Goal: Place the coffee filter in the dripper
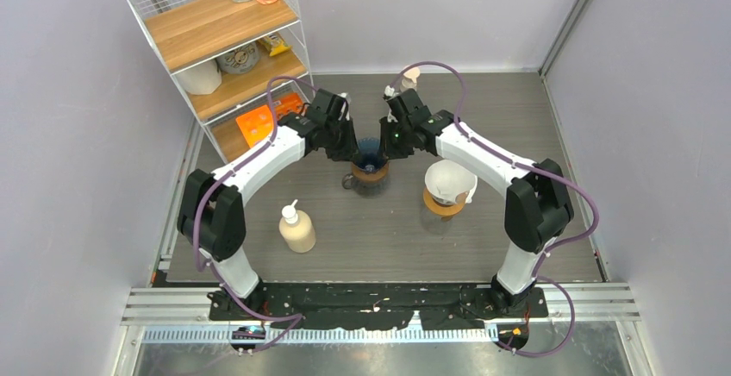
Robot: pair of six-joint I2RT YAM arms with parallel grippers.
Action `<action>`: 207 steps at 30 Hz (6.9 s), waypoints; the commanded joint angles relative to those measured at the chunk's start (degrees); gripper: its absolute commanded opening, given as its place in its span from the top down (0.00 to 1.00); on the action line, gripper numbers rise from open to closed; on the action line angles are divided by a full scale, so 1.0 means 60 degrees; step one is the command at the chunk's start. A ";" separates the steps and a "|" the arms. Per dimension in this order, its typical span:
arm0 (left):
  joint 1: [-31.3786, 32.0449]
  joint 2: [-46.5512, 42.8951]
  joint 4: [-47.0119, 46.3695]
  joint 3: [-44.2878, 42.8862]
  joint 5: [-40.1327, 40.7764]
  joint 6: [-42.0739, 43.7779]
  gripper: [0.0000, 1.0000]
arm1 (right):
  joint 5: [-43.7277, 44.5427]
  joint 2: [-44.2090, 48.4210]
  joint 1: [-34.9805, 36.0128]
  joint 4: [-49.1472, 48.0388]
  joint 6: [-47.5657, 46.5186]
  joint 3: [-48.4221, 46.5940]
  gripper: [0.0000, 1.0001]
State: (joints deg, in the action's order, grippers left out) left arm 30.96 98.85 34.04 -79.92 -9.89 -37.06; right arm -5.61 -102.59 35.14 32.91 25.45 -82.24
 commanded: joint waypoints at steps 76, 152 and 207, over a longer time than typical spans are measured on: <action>0.0122 -0.8573 -0.2019 0.4167 0.4457 0.2008 0.00 | 0.3599 0.6070 -0.2224 0.0986 -0.0417 0.0774 0.05; 0.0111 -1.2576 -0.2931 0.7787 0.5248 0.1856 0.00 | 0.2827 0.3202 -0.4522 -0.1664 -0.0231 0.4777 0.81; 0.0809 -0.6193 -0.6973 0.4383 -0.3140 0.1250 0.21 | -0.1589 0.6605 0.0622 -0.2893 -0.0911 0.2292 0.83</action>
State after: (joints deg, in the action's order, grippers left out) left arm 35.57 61.82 -3.64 -51.64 -25.32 -29.61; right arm -12.82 -66.02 38.52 19.64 20.71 -67.96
